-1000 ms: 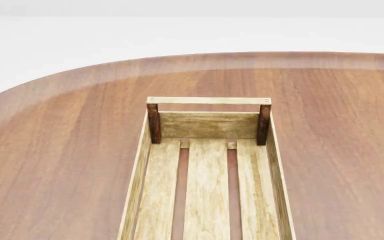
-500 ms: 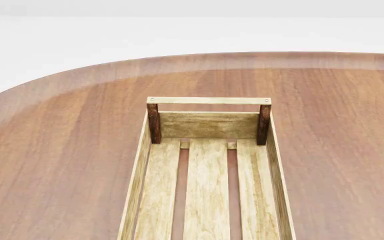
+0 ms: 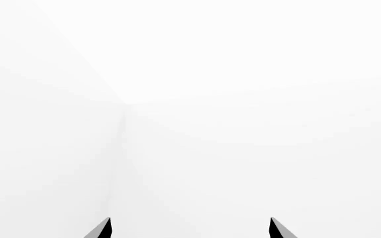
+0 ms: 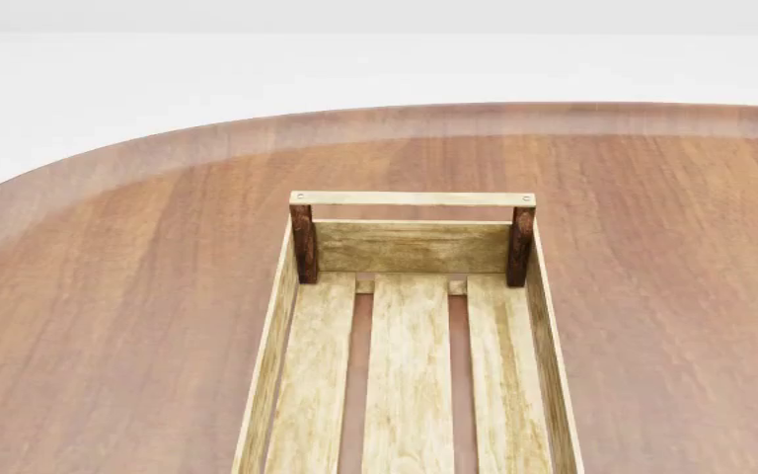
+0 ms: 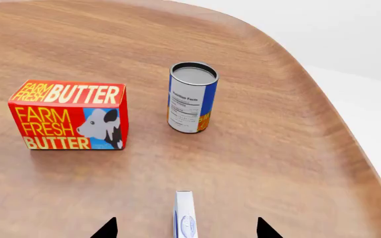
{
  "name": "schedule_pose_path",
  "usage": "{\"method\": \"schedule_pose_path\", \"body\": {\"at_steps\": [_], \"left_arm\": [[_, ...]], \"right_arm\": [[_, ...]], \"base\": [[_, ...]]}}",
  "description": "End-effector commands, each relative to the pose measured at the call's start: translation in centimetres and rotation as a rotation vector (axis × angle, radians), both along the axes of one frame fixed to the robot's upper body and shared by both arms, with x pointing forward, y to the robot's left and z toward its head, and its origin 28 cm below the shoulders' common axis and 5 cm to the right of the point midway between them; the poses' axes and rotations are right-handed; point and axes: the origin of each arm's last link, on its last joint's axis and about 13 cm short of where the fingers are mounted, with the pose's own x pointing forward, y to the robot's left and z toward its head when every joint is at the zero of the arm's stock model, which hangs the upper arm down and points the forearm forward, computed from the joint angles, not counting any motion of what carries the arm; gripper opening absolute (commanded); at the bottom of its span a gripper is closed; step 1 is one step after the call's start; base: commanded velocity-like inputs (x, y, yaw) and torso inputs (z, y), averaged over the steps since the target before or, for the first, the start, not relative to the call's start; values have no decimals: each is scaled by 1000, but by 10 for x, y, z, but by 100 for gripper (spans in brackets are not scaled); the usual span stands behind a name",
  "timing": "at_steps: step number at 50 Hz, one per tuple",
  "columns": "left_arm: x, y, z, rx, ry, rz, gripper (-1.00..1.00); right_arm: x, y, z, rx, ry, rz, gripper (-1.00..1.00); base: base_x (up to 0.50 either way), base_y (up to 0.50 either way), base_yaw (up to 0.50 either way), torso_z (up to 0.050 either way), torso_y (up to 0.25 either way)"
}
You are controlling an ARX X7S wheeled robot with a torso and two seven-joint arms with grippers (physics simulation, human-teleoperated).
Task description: Pick up the cream cheese and put it in the tray.
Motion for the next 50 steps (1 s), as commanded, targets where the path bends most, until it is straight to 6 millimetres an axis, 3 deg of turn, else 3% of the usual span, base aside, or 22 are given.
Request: {"method": "schedule_pose_path", "body": {"at_steps": [1,50], "left_arm": [[1,0,0,-1,2,1,100],[0,0,1,0,0,8,100]], "right_arm": [[1,-4,-3,21,8,-9,100],[11,-20,-21,101,59,-38,100]], "base": [[0,0,0,0,0],[0,0,0,0,0]]}}
